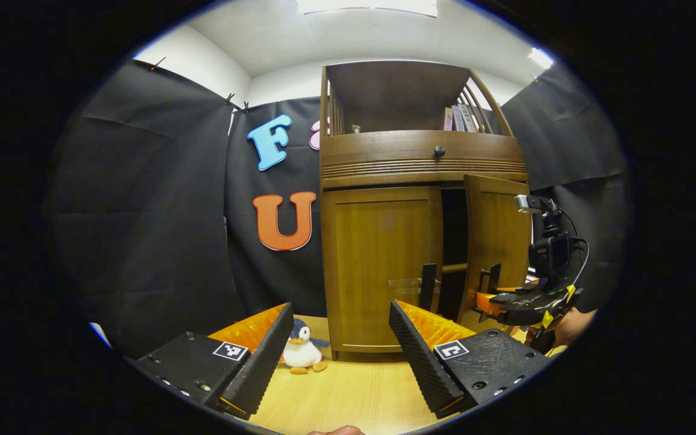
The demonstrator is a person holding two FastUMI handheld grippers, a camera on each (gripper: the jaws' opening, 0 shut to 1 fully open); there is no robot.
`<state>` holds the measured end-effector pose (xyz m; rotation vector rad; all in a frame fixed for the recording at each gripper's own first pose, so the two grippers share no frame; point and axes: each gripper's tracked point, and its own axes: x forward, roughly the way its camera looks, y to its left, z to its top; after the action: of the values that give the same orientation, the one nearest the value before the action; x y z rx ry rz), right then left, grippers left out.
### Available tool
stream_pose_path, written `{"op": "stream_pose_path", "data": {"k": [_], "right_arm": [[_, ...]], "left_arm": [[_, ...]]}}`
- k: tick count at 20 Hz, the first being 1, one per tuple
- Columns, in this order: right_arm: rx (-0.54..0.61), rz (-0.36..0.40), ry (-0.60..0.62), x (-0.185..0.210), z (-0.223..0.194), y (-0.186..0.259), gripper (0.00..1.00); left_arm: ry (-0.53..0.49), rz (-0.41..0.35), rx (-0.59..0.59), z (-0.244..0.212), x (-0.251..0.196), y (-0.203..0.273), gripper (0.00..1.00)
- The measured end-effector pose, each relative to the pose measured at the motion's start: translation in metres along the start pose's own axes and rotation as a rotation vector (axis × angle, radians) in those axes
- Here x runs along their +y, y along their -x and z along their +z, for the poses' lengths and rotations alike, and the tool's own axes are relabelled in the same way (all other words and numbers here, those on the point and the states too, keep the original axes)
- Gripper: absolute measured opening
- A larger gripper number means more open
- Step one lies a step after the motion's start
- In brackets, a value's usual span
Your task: Open the right door of the double-door shoe cabinet with the right hand, and open the left door with the left hand.
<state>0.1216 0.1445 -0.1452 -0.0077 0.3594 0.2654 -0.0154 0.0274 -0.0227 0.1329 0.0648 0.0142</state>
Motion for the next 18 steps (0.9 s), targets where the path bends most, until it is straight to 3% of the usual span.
{"op": "stream_pose_path", "data": {"k": [8,18], "right_arm": [[-0.013,0.016,-0.009,-0.026,-0.013,0.047,0.33],[0.001,-0.03,-0.044,-0.07,-0.029,0.089,0.29]], "left_arm": [[-0.001,-0.072,0.009,0.002,-0.041,-0.001,0.96],[0.011,-0.142,0.014,0.003,-0.081,-0.005,0.96]]}}
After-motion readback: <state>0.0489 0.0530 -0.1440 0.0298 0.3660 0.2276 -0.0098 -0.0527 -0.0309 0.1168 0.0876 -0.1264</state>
